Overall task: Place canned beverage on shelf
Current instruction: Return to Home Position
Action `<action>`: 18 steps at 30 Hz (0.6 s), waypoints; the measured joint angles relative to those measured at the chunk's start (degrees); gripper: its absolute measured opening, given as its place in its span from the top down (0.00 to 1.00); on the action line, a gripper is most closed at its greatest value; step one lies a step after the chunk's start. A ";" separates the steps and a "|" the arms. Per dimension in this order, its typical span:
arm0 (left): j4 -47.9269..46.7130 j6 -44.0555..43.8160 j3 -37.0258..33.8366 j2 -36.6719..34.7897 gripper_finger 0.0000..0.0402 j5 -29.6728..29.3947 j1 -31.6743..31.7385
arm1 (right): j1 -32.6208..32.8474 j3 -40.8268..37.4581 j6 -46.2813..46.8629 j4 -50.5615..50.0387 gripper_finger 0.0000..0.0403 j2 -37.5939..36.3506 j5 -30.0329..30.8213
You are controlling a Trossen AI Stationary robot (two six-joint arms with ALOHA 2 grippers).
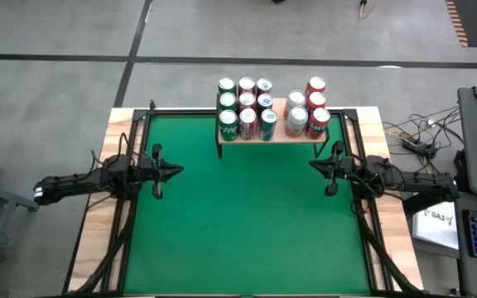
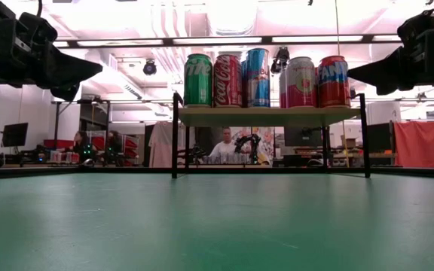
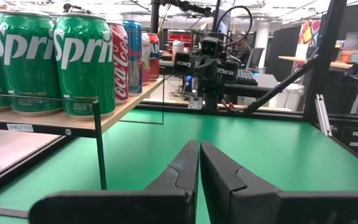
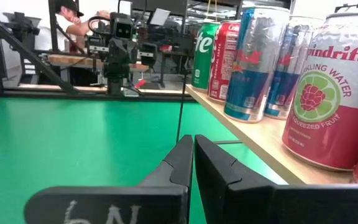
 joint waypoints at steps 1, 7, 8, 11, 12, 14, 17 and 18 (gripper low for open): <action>0.03 0.05 0.00 0.00 1.00 -0.05 0.00 | 0.00 0.00 -0.04 -0.02 0.98 0.00 0.01; 0.20 0.27 0.00 0.00 1.00 -0.14 0.00 | 0.00 -0.02 0.97 0.00 0.98 0.00 0.02; 0.17 0.31 0.00 0.00 1.00 -0.14 0.00 | 0.00 -0.02 1.36 0.00 0.98 0.00 0.03; 0.20 0.36 0.00 0.00 1.00 -0.15 0.00 | 0.00 -0.02 2.58 0.00 0.98 0.00 0.04; 0.20 0.37 0.00 0.00 1.00 -0.16 0.00 | 0.00 -0.02 2.58 0.00 0.98 0.00 0.04; 0.20 0.36 0.00 0.00 1.00 -0.16 0.00 | 0.00 -0.02 2.56 0.00 0.98 0.00 0.04; 0.20 0.36 -0.02 0.00 1.00 -0.16 0.00 | 0.00 -0.04 2.56 0.00 0.98 0.00 0.05; 0.20 0.36 -0.02 0.00 1.00 -0.16 0.00 | 0.00 -0.04 2.56 0.00 0.98 0.00 0.07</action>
